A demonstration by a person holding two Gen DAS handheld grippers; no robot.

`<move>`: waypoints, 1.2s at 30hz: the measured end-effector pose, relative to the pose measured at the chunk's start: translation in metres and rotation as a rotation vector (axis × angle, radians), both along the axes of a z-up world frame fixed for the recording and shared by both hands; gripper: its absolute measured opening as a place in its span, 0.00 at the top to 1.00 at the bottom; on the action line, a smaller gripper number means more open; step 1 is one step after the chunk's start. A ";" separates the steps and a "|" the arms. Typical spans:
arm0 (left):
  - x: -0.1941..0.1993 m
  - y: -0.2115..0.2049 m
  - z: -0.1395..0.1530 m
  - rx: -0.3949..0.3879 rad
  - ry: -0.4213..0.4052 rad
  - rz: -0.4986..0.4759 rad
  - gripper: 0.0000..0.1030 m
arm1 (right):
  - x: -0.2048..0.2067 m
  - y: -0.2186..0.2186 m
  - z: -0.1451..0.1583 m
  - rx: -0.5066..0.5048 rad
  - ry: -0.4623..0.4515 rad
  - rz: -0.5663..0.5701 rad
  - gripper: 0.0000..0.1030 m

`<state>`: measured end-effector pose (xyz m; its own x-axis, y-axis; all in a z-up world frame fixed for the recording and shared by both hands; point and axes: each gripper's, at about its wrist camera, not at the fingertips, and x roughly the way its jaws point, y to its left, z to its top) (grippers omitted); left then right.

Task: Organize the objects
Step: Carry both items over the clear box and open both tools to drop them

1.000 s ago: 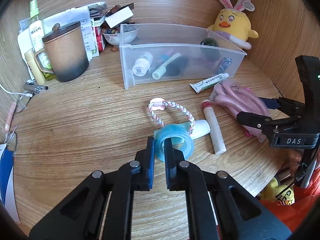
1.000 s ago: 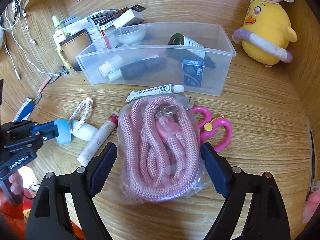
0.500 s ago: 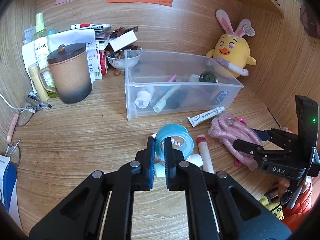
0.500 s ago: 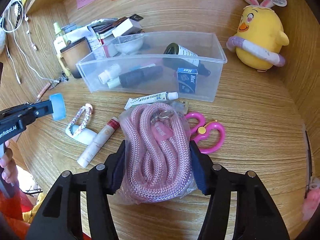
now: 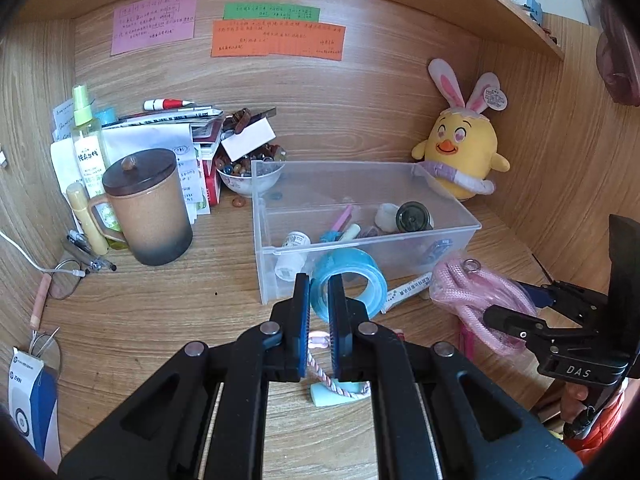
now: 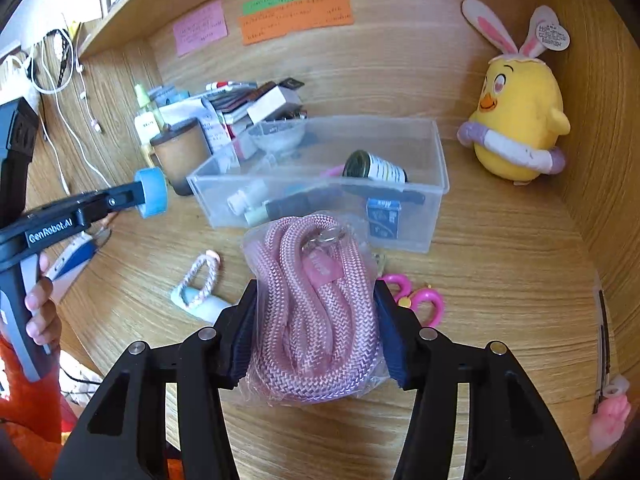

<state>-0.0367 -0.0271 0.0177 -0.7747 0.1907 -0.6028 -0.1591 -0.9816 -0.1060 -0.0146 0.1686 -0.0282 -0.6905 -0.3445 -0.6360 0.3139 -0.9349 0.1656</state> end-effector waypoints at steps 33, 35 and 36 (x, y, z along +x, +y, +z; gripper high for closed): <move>-0.103 -0.006 0.004 -0.047 -0.036 0.043 0.93 | -0.133 -0.029 0.038 0.023 0.036 0.004 0.51; -0.109 -0.005 -0.003 -0.052 -0.057 0.039 0.93 | -0.137 -0.034 0.033 0.043 0.029 0.009 0.51; -0.112 -0.004 -0.006 -0.055 -0.066 0.035 0.93 | -0.139 -0.036 0.030 0.051 0.025 0.010 0.51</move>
<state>-0.1484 -0.0314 0.0118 -0.7385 0.1291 -0.6618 -0.1187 -0.9911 -0.0609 -0.1537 0.1324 0.0017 -0.7029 -0.3186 -0.6359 0.3263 -0.9389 0.1096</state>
